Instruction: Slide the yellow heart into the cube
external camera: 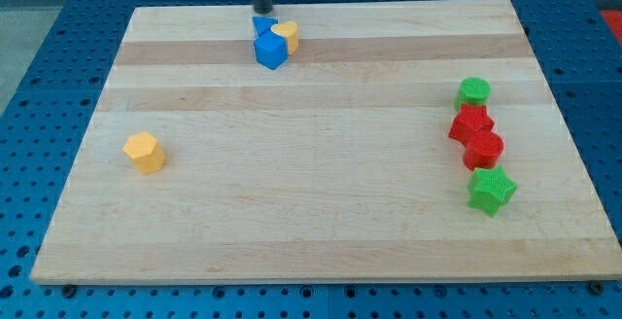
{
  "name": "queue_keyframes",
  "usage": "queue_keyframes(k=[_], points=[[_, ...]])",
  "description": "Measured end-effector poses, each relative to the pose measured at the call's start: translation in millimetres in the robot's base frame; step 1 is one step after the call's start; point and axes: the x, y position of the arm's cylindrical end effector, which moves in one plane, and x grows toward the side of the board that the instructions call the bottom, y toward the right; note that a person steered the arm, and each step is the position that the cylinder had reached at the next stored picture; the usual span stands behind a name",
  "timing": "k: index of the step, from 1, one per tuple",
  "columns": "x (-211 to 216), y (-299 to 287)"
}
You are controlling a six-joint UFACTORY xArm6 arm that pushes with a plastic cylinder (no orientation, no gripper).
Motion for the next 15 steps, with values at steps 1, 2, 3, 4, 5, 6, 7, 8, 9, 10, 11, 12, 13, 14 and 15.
queue_keyframes(k=[1,2,3,4,5,6,7,8,9,10,11,12,13,14,15], points=[[12.7,20.4],[10.0,21.2],[19.5,21.1],[44.2,18.9],[52.8,18.9],[63.8,18.9],[69.4,18.9],[69.4,18.9],[60.9,24.2],[43.3,56.8],[58.7,62.2],[65.4,62.2],[72.8,62.2],[86.8,62.2],[95.9,62.2]])
